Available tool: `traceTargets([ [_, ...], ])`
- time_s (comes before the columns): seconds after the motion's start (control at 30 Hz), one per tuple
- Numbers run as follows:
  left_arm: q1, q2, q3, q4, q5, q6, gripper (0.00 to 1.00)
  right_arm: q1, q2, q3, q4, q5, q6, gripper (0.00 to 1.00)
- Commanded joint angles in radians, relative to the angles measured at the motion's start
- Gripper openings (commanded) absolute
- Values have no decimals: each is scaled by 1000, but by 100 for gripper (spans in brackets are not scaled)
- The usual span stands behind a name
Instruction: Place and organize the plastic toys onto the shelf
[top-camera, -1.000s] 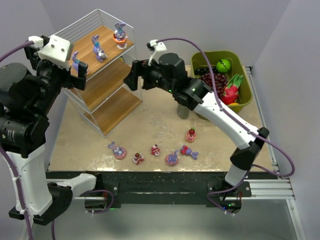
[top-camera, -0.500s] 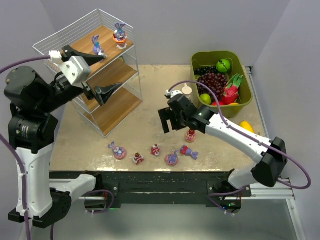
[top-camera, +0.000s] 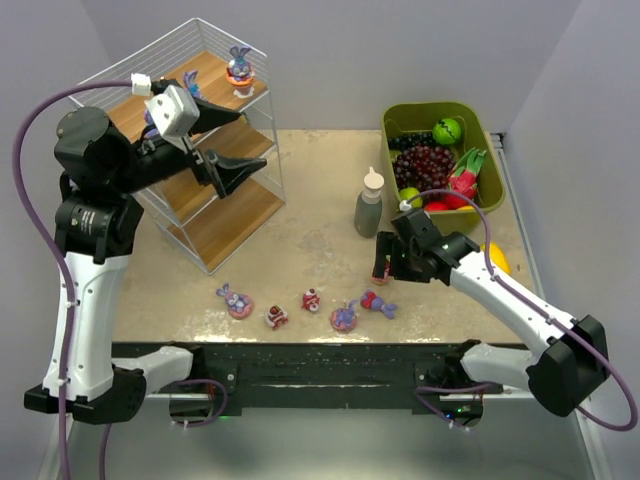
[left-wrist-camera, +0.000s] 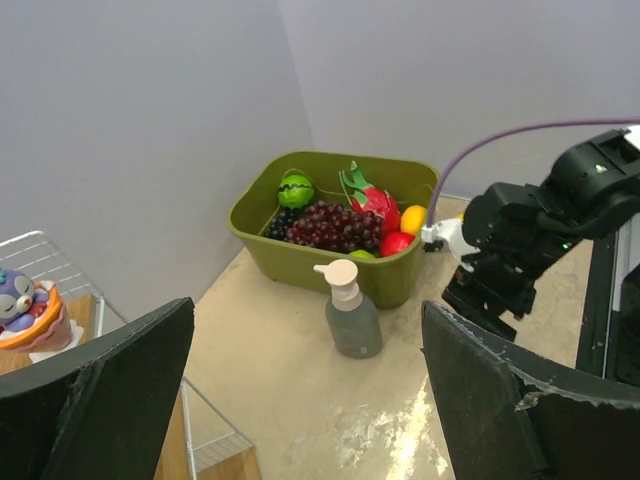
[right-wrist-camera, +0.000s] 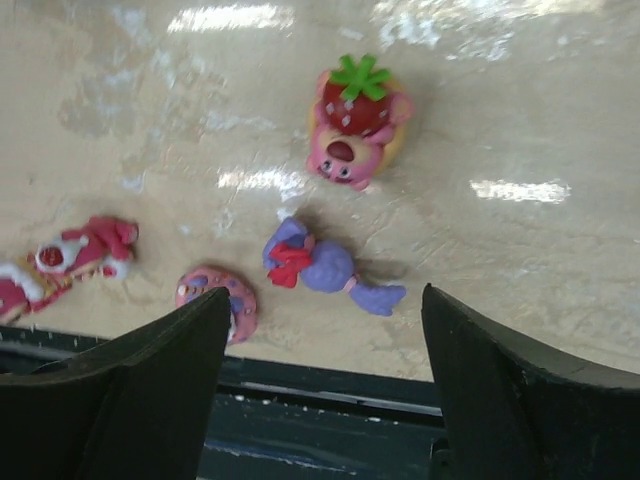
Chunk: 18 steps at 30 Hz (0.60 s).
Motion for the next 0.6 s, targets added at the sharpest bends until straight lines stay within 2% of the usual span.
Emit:
traceTargets([
  [0.0, -4, 35, 13, 21, -122, -91, 98, -1, -56, -33, 140, -194, -99, 79],
  [0.1, -4, 44, 19, 8, -202, -97, 97, 3, -97, -68, 186, -264, -171, 79],
  [0.37, -4, 42, 18, 16, -236, -94, 98, 7, -198, -272, 444, -568, -241, 78],
  [0.57, -4, 38, 28, 16, -236, -89, 97, 33, -195, -372, 554, -608, -280, 73],
])
